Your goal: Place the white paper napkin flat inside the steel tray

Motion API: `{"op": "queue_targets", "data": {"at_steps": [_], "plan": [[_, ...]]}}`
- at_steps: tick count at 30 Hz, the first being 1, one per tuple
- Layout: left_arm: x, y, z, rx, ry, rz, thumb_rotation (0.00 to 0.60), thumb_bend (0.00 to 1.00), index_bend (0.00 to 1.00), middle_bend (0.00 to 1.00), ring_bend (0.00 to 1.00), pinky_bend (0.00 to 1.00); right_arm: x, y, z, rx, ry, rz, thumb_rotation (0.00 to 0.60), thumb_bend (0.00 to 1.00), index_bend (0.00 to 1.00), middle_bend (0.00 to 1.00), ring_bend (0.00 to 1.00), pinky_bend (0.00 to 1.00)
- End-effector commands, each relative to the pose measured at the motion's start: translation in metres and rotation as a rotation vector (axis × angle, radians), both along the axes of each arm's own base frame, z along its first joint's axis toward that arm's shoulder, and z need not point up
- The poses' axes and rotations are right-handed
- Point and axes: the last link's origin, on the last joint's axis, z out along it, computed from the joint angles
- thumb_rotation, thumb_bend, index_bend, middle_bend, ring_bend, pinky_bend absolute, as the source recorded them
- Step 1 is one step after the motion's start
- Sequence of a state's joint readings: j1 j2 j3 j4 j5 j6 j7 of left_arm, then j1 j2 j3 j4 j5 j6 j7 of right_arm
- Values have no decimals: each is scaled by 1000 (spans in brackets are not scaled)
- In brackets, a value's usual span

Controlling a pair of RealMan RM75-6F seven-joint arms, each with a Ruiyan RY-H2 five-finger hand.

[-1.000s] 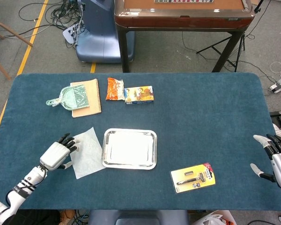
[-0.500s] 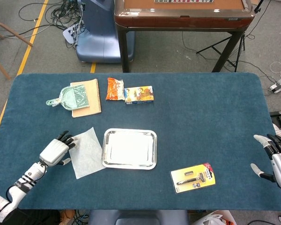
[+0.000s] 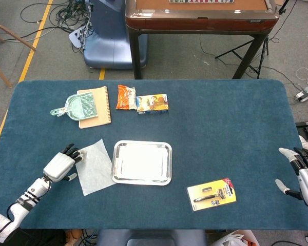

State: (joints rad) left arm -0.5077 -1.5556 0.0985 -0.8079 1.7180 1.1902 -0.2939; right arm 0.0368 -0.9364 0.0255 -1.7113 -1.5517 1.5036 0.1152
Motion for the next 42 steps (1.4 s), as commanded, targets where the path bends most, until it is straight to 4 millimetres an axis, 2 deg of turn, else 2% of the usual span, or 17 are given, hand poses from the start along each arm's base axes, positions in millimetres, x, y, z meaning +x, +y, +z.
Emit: {"op": "queue_targets", "data": {"at_steps": [1,14,19,28,42], "plan": [[2,1,-2,-3,-15,6,600,193,368,190,158,48,0,0,0,0,0,-1,600,236,164,203,96,106],[4,6,-7,-6,-11,22,600,193,379,190,158,48,-3,4,3,-14,-6,-9,600,236,164,203,96,106],[6,5,-10,-24,-81,76,600,194,394,190,159,48,-4,4,3,-16,-5,-11,600,236,164,203,96,106],[15,7,-16,-46,-119,76,600,196,431,190,159,48,-5,7,5,-24,-5,-17,600,236,164,203,96,106],[22,7,-18,-70,-131,79,600,403,498,190,159,48,-5,7,6,-31,-6,-18,600,236,164,203,96,106]]}}
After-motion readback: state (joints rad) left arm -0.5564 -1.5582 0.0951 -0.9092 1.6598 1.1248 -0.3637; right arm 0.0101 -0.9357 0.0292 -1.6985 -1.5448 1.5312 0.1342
